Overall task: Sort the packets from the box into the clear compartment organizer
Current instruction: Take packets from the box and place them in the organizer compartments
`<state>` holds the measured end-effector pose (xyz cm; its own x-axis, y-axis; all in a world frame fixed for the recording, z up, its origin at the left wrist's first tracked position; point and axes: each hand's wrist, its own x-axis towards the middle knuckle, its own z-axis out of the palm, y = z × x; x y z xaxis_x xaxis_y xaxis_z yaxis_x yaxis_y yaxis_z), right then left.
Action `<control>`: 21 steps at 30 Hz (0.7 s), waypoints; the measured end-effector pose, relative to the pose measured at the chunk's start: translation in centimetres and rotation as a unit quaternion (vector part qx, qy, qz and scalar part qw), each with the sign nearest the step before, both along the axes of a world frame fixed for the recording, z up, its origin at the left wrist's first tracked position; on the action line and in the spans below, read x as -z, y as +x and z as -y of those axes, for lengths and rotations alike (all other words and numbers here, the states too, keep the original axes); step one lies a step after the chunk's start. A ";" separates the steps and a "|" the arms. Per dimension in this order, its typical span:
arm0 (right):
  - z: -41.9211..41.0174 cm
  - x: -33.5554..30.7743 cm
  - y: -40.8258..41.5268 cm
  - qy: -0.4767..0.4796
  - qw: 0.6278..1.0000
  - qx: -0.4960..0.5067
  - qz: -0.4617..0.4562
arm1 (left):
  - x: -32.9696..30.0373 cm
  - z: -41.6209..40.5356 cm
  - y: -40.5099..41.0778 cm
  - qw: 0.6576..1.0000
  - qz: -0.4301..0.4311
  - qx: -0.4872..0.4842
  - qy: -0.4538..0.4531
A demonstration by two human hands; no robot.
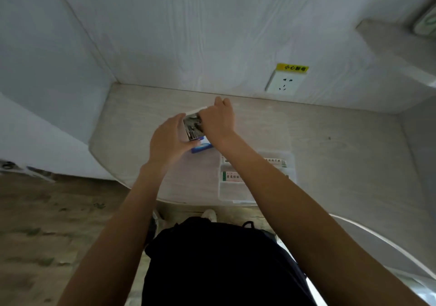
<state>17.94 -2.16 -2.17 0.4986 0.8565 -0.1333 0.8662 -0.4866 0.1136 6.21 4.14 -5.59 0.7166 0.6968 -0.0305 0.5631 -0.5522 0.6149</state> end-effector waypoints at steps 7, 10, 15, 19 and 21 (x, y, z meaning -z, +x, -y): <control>1.8 -0.1 0.3 0.163 0.981 -0.007 -0.106 | 0.5 0.1 0.0 1.000 0.013 -0.011 -0.010; 3.3 -0.1 0.7 0.231 0.958 0.039 -0.163 | 0.6 0.1 0.0 1.000 0.014 -0.014 -0.011; 4.1 0.3 0.7 0.224 0.946 0.030 -0.231 | 0.3 0.2 -0.2 1.000 0.019 -0.012 -0.011; 3.4 0.2 0.5 0.172 0.962 0.043 -0.209 | 0.4 0.4 -0.3 1.000 0.018 -0.011 -0.015; 2.5 -0.1 0.4 0.126 0.978 0.047 -0.158 | 0.4 0.3 -0.3 1.000 0.014 -0.012 -0.018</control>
